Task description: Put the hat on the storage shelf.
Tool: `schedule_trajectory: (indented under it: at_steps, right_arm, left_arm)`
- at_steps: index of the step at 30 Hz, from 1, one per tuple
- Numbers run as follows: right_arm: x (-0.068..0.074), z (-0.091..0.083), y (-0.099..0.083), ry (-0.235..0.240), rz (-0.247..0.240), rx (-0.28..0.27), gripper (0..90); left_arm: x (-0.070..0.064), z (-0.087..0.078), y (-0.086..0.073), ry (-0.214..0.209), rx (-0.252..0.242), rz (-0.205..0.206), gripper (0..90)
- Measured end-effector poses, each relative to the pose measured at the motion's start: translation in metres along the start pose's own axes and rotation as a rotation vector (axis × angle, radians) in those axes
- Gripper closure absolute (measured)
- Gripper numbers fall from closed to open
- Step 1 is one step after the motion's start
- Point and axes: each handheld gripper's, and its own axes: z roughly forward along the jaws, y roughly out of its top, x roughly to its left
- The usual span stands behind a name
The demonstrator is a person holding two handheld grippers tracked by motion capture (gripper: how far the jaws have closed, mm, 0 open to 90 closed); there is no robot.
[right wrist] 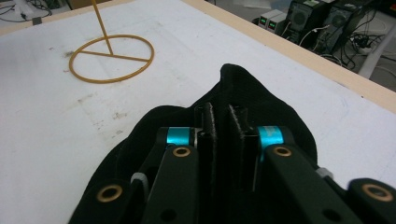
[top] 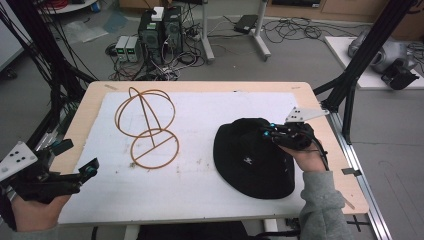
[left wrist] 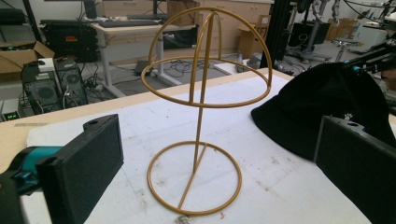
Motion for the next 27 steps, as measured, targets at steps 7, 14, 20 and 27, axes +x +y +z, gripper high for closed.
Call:
schedule_trajectory:
  at_steps: [7,14,20,27]
  right_arm:
    - [0.001,0.0,0.0,0.011,-0.001,0.002,85.5]
    - [0.0,-0.001,0.001,0.015,0.009,0.003,85.6]
    - [-0.001,-0.006,0.001,0.005,0.012,-0.004,86.1]
    - [0.001,-0.027,0.011,0.002,0.003,-0.03,86.3]
  left_arm:
    - [0.0,0.001,0.0,-0.008,0.012,0.01,1.7]
    - [-0.001,0.0,0.001,-0.038,-0.001,0.008,1.7]
    - [-0.001,-0.001,0.001,-0.033,-0.003,-0.001,1.7]
    - [-0.001,-0.005,0.002,-0.049,-0.018,-0.017,1.7]
